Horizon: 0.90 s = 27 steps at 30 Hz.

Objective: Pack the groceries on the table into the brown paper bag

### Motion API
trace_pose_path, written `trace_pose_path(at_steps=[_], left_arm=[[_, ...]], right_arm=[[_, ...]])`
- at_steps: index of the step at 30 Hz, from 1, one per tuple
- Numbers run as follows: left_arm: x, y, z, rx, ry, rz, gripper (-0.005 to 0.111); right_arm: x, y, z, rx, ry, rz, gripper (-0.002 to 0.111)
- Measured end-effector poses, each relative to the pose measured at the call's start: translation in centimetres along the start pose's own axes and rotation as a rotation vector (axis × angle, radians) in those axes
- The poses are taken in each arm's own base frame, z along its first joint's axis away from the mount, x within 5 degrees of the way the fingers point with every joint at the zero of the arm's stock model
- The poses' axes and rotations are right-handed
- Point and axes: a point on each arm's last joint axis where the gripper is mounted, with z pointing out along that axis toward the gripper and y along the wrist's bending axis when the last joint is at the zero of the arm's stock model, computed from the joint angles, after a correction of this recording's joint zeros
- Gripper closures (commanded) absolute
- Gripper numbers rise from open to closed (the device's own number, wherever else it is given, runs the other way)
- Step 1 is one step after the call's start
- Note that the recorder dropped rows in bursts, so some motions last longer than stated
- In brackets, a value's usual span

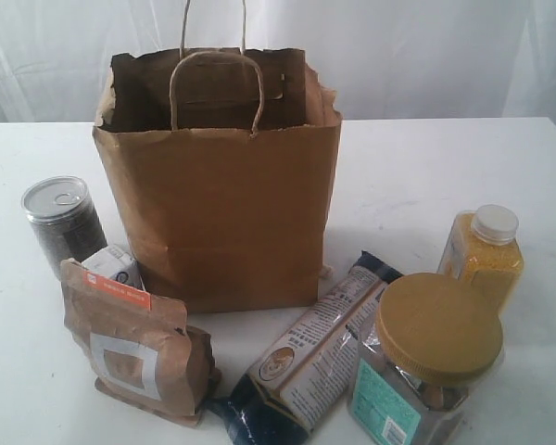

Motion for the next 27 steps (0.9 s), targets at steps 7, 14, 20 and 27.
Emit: trace_pose_path(at_steps=[7, 14, 20, 27], left_arm=[[1.4, -0.1, -2.7, 0.010, 0.113, 0.000, 0.107], [6.2, -0.5, -2.6, 0.021, 0.267, -0.013, 0.107], [8.1, -0.6, -2.4, 0.012, 0.283, -0.016, 0.107], [9.3, -0.3, -2.7, -0.012, 0.412, 0.069, 0.107]], right_arm=[[0.0, 0.0, 0.0, 0.000, 0.000, 0.000, 0.108], [0.0, 0.0, 0.0, 0.000, 0.000, 0.000, 0.108], [-1.3, 0.3, -0.1, -0.037, -0.138, 0.064, 0.108], [-5.1, 0.7, -1.6, -0.121, -0.587, 0.150, 0.108]])
